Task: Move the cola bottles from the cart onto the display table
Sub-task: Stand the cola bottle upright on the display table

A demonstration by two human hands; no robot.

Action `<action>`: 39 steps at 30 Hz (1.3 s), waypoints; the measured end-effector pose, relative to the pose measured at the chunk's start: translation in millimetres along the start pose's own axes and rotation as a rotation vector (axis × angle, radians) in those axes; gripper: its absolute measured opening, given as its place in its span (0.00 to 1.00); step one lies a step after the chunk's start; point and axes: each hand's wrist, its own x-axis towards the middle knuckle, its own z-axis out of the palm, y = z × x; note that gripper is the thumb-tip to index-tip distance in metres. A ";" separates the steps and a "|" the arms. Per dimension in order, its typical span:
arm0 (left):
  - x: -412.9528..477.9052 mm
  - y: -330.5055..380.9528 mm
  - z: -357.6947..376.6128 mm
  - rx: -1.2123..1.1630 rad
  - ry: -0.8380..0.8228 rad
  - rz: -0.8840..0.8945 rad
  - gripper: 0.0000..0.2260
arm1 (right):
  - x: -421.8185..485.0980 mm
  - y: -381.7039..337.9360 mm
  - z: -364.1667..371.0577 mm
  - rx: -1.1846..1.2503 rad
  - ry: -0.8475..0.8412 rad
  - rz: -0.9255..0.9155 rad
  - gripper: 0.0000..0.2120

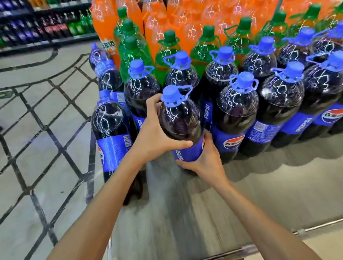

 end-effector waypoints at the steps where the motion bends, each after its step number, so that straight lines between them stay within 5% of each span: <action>1: -0.2 -1.3 0.0 0.002 0.001 0.005 0.52 | 1.7 1.0 1.4 0.000 0.003 -0.001 0.53; 19: 19.8 -10.3 8.3 0.068 -0.026 0.072 0.55 | -9.5 -2.5 14.6 -0.302 0.262 -0.055 0.55; 39: 16.7 -8.0 15.4 0.178 -0.035 0.139 0.55 | -21.8 11.6 18.2 -0.132 0.359 -0.010 0.37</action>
